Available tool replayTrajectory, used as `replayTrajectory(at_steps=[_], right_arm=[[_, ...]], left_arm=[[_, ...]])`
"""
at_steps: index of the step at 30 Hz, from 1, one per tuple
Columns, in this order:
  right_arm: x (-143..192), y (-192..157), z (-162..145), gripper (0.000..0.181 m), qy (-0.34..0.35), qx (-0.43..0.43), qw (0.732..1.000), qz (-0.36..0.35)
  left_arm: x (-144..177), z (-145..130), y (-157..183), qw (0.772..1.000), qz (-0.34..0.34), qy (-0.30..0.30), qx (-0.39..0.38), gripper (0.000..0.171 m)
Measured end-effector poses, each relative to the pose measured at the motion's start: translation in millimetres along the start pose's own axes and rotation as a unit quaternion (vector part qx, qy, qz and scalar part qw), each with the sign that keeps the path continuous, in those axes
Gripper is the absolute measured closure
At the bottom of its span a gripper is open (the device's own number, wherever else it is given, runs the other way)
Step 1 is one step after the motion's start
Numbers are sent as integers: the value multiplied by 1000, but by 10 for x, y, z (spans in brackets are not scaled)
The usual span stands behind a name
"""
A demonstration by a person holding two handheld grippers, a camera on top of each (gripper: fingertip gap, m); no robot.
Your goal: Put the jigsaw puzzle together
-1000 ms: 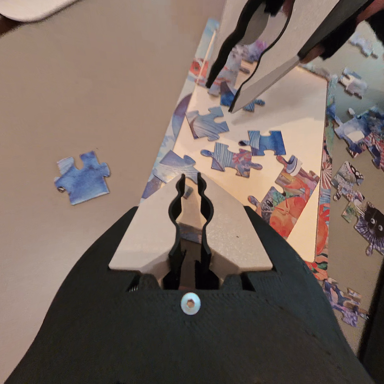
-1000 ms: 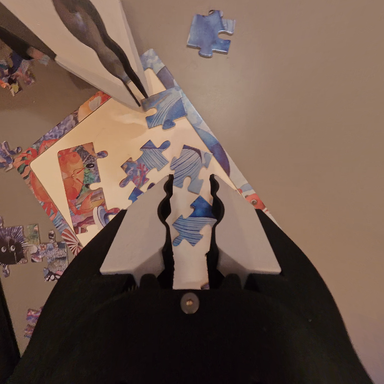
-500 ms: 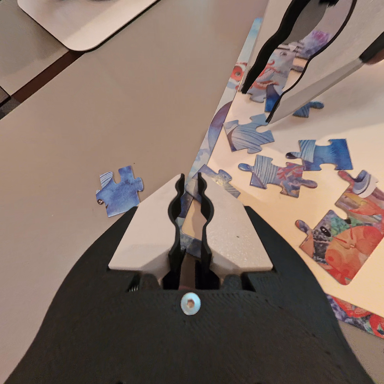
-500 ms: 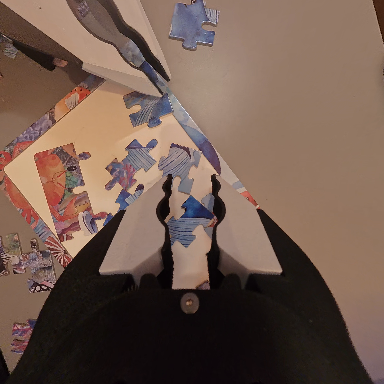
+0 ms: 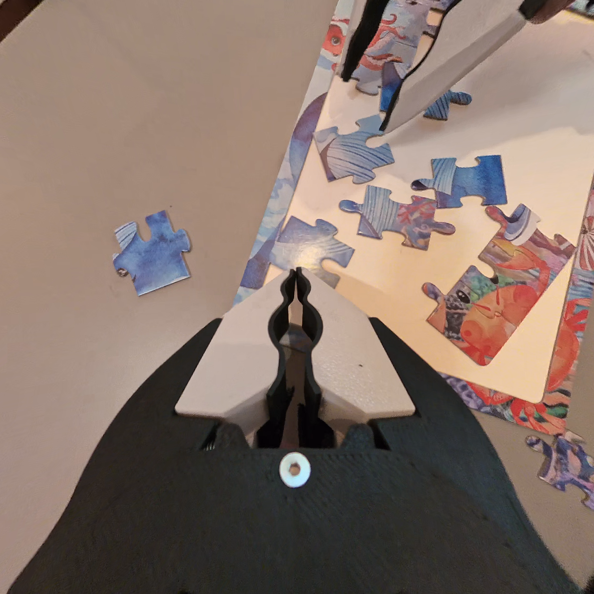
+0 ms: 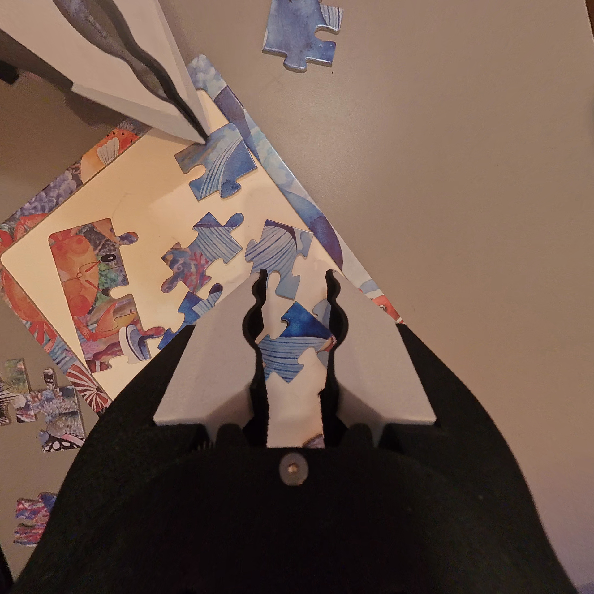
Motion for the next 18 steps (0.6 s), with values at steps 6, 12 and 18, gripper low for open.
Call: replayTrajectory(at_steps=[6,12,18], right_arm=[[29,-77,92,143,30,9,999,21],[-98,-274,244,141,53,26,997,45],[-367,-418,300,137,46,49,997,39]], left_arm=[[148,57,-235,998,51,33,24,170],[99,-13,-231,998,58,8,12,171],[205,-120,-292,996,85,-27,7,170]])
Point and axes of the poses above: each gripper's, where its closed fingertips meet, x back along the fingers, z out of its top, y = z × x across the jaws, the point moved 3 cm from there along x, back along the fingers, and after that the axes turned 4 degrees about y, right-handed, at the moved point
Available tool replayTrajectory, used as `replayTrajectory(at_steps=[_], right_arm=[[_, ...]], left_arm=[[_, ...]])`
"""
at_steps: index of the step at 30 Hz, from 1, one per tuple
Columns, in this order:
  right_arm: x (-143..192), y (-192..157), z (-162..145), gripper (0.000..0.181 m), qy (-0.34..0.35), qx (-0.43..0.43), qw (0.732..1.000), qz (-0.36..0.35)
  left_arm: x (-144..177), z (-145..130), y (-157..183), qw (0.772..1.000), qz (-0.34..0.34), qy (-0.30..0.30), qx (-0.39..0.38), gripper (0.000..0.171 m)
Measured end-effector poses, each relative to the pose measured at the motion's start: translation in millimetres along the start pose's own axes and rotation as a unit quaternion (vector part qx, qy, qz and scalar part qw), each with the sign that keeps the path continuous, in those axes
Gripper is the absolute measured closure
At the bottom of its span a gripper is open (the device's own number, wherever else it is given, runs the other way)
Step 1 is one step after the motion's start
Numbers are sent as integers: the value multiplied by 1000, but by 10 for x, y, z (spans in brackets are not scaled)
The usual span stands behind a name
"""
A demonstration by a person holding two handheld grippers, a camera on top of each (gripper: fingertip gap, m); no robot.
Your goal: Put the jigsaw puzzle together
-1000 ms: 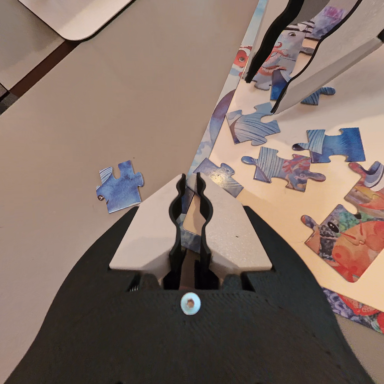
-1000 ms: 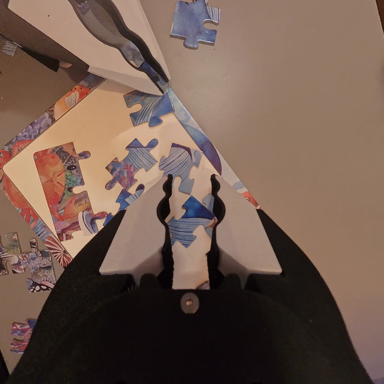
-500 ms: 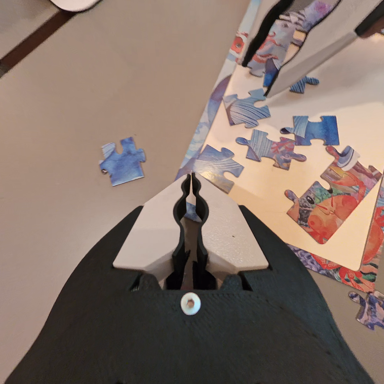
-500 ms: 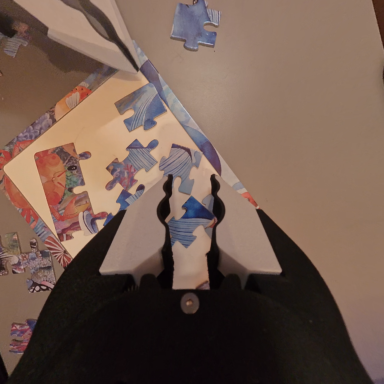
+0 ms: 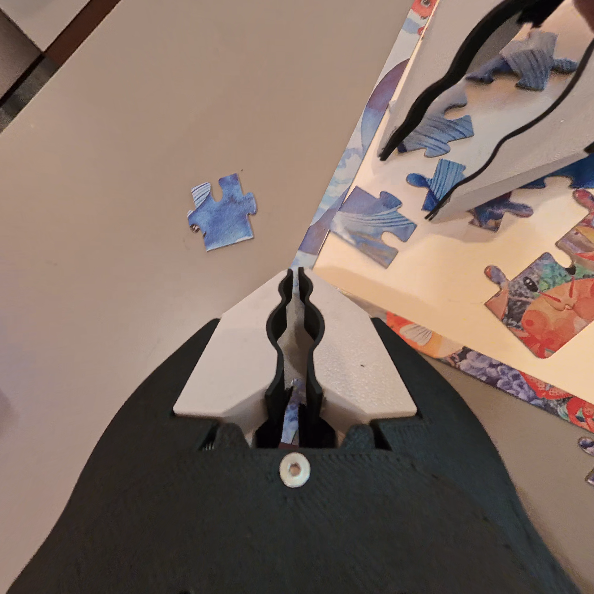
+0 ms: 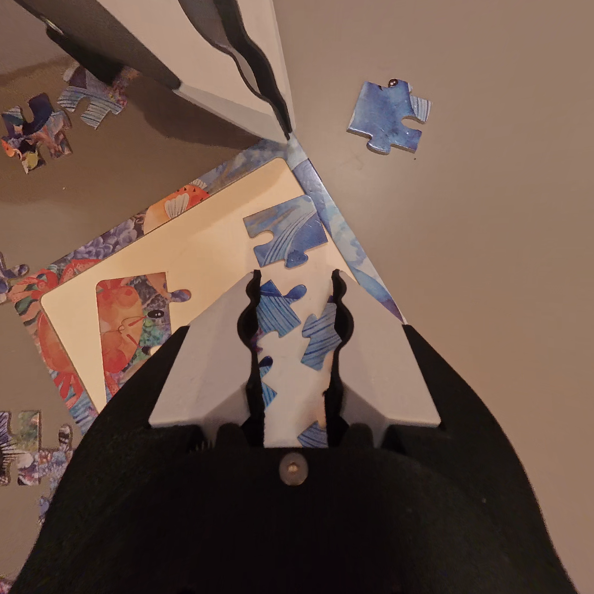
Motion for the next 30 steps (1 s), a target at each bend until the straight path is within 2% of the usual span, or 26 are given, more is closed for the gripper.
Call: replayTrajectory(at_steps=[6,30], right_arm=[[-129,-93,73,140,17,-2,1000,13],[-354,-250,320,141,45,-13,999,-21]], left_arm=[[69,-195,-42,999,4,-45,-1,171],[22,-193,9,999,-1,-50,-5,171]])
Point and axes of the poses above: each gripper's, where its closed fingertips meet, x back along the fingers, z out of its top, y = z × x across the jaws, the point moved 3 cm from there along x, back along the fingers, and after that the axes turned 4 degrees about y, right-handed, at the moved point
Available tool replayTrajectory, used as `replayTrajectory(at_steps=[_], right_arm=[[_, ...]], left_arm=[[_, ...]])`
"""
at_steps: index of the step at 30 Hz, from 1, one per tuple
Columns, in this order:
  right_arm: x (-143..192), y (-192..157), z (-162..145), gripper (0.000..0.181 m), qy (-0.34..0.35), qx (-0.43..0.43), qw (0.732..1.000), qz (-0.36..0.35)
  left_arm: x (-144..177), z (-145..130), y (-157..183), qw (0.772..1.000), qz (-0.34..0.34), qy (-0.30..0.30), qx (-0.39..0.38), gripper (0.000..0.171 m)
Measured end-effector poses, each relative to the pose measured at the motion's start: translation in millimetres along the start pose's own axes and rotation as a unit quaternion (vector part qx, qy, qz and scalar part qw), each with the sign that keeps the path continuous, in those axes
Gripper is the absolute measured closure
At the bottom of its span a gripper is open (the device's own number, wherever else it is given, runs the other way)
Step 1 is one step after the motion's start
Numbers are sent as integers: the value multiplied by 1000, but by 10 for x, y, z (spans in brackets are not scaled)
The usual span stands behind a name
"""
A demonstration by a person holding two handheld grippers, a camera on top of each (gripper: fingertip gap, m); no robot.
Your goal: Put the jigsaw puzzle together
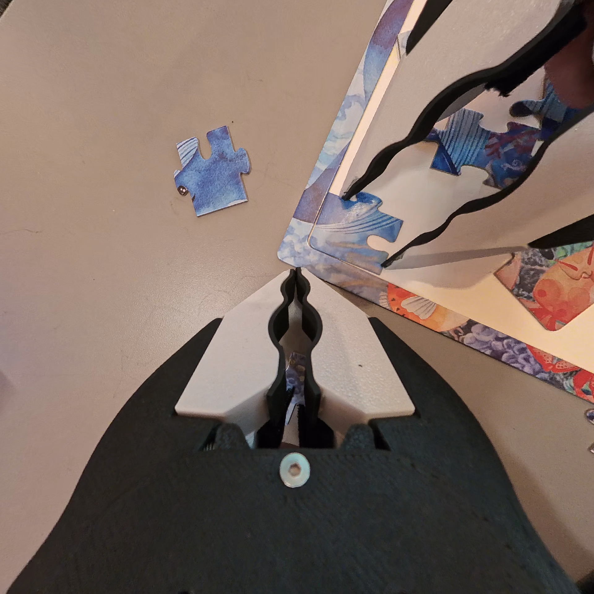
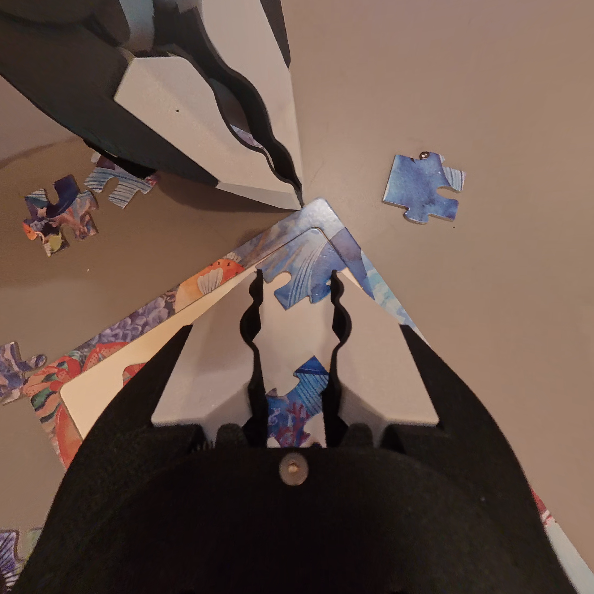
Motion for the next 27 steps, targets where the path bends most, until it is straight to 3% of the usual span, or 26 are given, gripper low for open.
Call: replayTrajectory(at_steps=[20,24,27], right_arm=[[0,4,24,145,-15,-28,999,-33],[-29,-8,54,165,-1,-28,999,-39],[-50,-62,78,169,-3,-11,999,-42]], left_arm=[[-8,10,-5,1000,2,5,1,171],[-8,12,-5,1000,2,5,1,171],[-8,11,-5,1000,1,6,2,171]])
Point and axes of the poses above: each gripper's, where its closed fingertips meet, x back along the fingers, z out of its top, y = z × x across the jaws, the point moved 3 cm from there along x, back along the fingers, and after that the axes turned 4 degrees about y, right-handed, at the moved point
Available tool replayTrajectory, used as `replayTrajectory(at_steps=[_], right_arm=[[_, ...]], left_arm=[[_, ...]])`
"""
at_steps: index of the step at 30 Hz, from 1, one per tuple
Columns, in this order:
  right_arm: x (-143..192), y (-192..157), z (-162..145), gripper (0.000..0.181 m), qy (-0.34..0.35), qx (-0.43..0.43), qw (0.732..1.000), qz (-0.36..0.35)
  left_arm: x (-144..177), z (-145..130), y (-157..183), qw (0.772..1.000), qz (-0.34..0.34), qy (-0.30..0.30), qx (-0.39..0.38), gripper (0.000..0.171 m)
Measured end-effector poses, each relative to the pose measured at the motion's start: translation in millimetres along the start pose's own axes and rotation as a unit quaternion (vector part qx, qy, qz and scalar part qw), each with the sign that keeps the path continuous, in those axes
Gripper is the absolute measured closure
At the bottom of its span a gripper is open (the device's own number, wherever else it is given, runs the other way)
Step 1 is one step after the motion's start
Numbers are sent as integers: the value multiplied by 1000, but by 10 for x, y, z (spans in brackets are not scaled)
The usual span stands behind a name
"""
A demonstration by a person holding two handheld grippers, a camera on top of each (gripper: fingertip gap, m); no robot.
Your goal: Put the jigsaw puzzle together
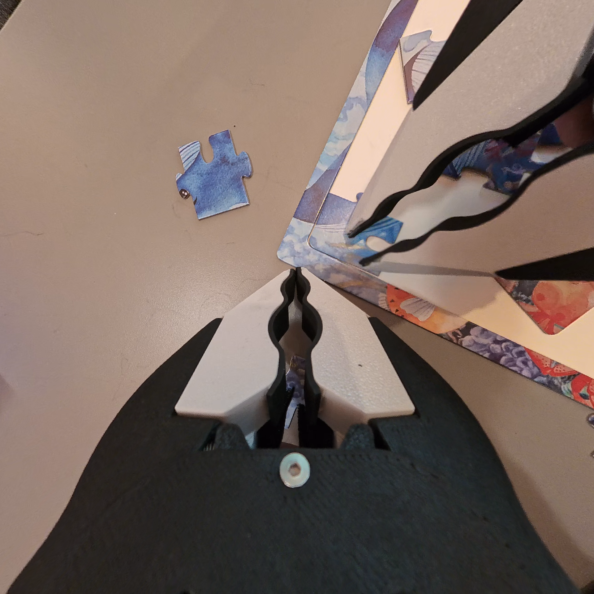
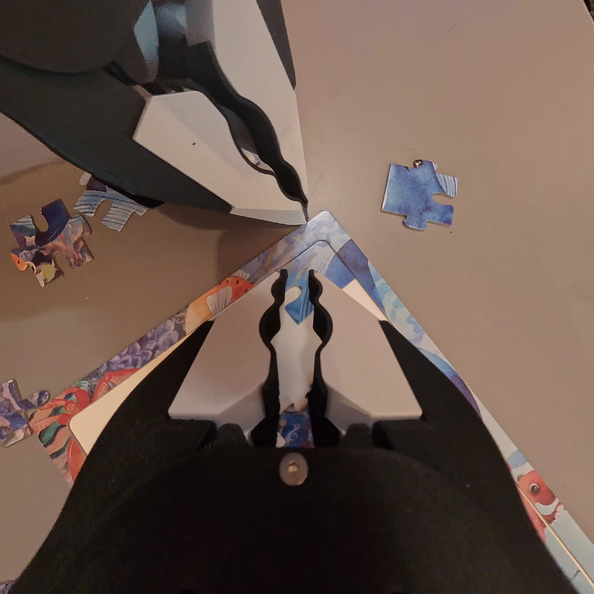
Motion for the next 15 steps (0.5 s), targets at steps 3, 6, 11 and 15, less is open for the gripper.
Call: replayTrajectory(at_steps=[3,6,11,15], right_arm=[[68,23,-9,144,-14,6,1000,0],[182,85,-32,134,-25,11,1000,9],[102,43,-120,132,-38,20,999,32],[44,89,-69,135,-14,1,1000,14]], left_arm=[[-5,7,8,1000,-3,3,1,171],[-5,7,6,1000,-3,3,1,171],[-9,11,10,1000,-3,3,1,171],[-9,11,16,1000,-4,4,-2,171]])
Point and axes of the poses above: each gripper's, where its closed fingertips meet, x back along the fingers, z out of its top, y = z × x across the jaws, the point moved 3 cm from there along x, back along the fingers, and after that the axes turned 4 degrees about y, right-handed, at the moved point
